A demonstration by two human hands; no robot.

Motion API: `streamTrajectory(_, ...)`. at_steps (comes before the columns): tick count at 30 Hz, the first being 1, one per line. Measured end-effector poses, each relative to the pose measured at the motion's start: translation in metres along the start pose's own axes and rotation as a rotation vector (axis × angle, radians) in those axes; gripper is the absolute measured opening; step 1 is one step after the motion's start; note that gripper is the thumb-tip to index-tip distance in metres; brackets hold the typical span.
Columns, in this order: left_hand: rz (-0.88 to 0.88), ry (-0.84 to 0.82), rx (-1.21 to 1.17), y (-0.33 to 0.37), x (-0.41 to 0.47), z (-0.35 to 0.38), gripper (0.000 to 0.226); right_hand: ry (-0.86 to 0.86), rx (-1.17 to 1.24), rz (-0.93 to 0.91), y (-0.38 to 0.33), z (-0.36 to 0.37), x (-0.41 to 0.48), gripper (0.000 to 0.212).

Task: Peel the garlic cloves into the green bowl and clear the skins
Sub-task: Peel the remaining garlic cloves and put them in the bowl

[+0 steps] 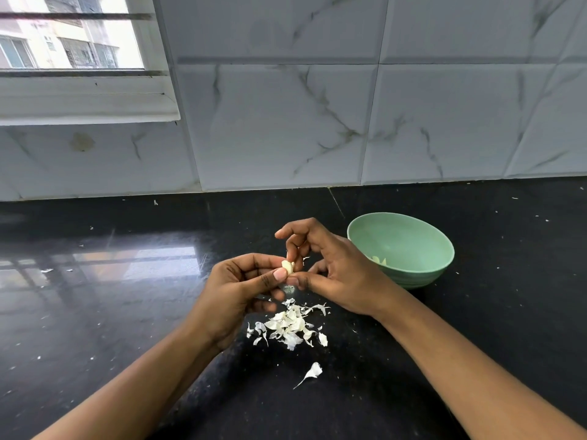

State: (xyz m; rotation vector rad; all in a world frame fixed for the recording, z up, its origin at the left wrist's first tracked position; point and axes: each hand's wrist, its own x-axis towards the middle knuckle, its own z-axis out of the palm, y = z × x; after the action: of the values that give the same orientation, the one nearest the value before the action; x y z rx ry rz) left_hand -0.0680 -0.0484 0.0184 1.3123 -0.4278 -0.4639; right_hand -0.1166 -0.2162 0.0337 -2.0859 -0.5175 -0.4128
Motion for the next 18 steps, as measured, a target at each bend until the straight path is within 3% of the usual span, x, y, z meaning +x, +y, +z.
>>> streamTrajectory(18, -0.025, 0.003, -0.013, 0.002, 0.0004, -0.0022, 0.018, 0.036, -0.081, -0.043, 0.0056, 0.0061, -0.0006, 0.052)
